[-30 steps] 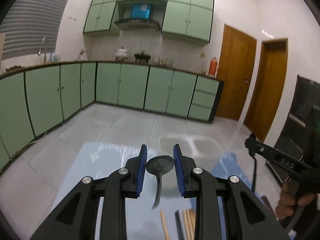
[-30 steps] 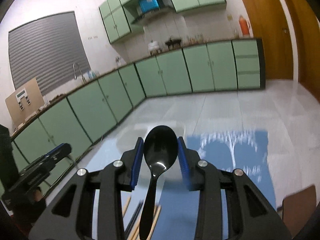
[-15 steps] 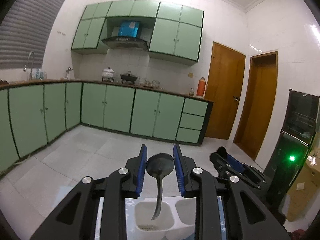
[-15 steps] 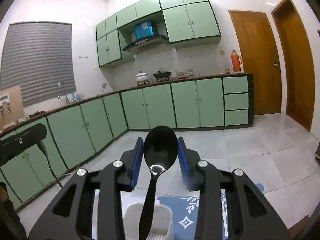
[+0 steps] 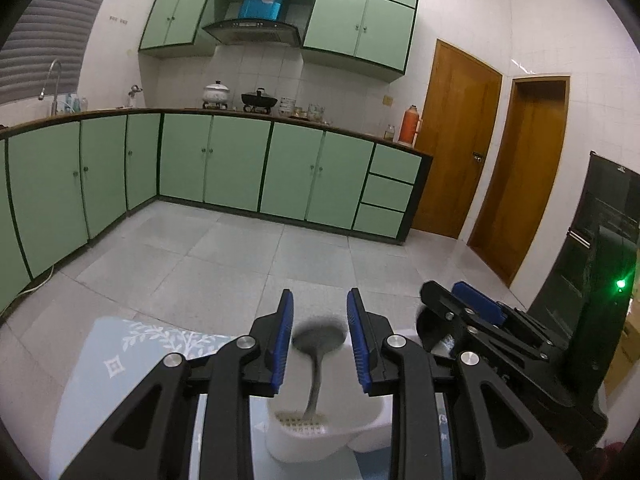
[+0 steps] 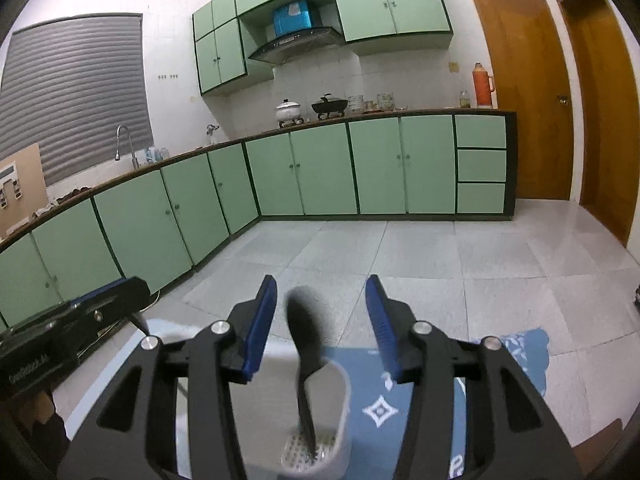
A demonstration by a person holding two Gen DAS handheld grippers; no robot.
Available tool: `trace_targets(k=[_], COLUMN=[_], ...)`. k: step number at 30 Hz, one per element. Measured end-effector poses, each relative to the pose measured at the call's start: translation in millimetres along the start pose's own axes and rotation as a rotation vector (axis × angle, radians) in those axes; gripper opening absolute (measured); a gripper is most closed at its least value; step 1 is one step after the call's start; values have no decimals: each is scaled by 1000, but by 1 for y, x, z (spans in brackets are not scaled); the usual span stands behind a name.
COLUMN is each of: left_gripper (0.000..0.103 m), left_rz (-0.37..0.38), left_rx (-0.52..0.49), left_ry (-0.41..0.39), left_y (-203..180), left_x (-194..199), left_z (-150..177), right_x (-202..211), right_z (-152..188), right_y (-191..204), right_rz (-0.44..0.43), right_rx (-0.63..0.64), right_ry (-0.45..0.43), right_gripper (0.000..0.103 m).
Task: Organize utensils
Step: 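Lower both spoons into the holder and open both tools, then grasp a red-patterned chopstick with the right tool while the left tool grasps another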
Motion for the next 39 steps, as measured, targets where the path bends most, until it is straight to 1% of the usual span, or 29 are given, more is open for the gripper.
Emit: trace_targets(k=[2, 5, 7, 8, 9, 12, 13, 15, 18, 19, 21, 25, 29, 34, 39], left_gripper=[29, 37, 39, 44, 49, 55, 57, 59, 60, 60, 60, 60, 60, 60, 60], left_rz=[-6, -26, -37, -34, -38, -50, -51, -59, -76, -77, -83, -106, -103, -96, -114], left_rx=[-8, -28, -43, -45, -52, -87, -95, -113, -114, -108, -99, -103, -103, -114, -138], left_ry=[4, 13, 33, 43, 60, 119, 147, 216, 300, 319, 358, 390, 417, 432, 448], left_y=[0, 2, 4, 4, 6, 10, 11, 13, 17, 18, 20, 23, 20, 11, 6], left_x=[7, 24, 42, 51, 59, 87, 96, 112, 133, 138, 151, 168, 180, 185, 178], left_z=[3, 10, 21, 28, 37, 72, 88, 123, 168, 178, 200, 230, 250, 268, 275], right_x=[13, 39, 59, 72, 79, 116, 124, 146, 166, 174, 187, 203, 220, 230, 232], right_z=[3, 11, 22, 31, 38, 73, 84, 114, 153, 170, 191, 227, 248, 249, 244], right_y=[2, 5, 8, 11, 12, 23, 26, 33, 46, 52, 61, 73, 77, 75, 77], right_rz=[-1, 3, 20, 14, 16, 20, 21, 18, 27, 31, 30, 30, 36, 52, 50], right_rx=[-19, -39, -46, -59, -64, -71, -78, -119, -144, -148, -159, -178, -198, -194, -185], right_ry=[5, 14, 40, 54, 67, 137, 155, 209, 293, 330, 363, 426, 444, 443, 431], right_gripper=[48, 58, 70, 73, 80, 88, 89, 90, 90, 90, 90, 90, 90, 90, 90])
Point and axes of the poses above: each gripper's, at about its wrist camera, not at the fingertips, and x roughly against the way its jaws point, y to its left, z to its underside, the point moved 10 cm from there along -x, roughly the way its jaws point, and after that the axes turned 8 degrees about -z, right-handed, at the moved point
